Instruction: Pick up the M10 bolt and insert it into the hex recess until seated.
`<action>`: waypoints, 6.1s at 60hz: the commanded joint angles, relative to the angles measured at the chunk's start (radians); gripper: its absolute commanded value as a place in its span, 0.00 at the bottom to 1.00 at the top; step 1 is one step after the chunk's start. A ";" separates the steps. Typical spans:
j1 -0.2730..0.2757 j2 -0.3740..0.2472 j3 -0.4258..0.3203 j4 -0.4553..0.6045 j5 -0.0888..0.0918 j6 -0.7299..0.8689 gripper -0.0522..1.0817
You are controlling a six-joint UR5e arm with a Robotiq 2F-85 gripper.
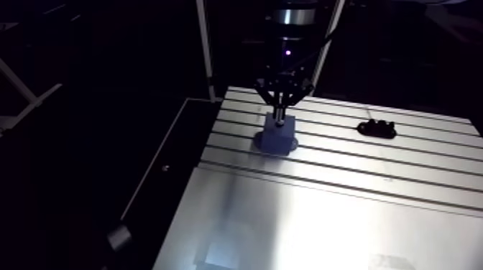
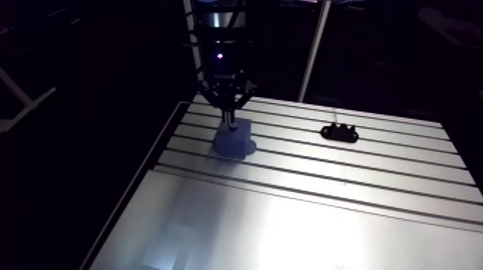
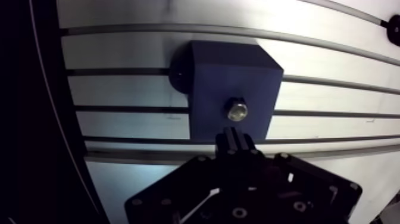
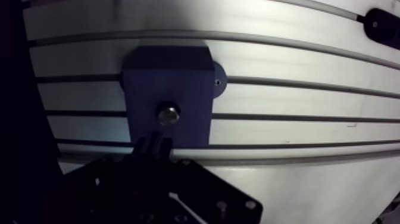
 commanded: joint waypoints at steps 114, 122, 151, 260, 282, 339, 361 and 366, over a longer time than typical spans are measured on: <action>0.000 0.012 0.015 -0.025 -0.006 0.000 1.00; 0.000 0.011 0.015 -0.029 -0.004 0.000 1.00; 0.000 0.014 0.015 -0.036 -0.004 -0.019 1.00; 0.000 0.017 0.019 -0.044 -0.006 -0.020 0.99; 0.000 0.018 0.019 -0.044 -0.006 -0.022 0.99; 0.001 0.023 0.021 -0.045 -0.007 -0.022 0.99; 0.001 0.023 0.021 -0.045 -0.007 -0.022 0.99; 0.001 0.023 0.022 -0.045 -0.007 -0.022 0.99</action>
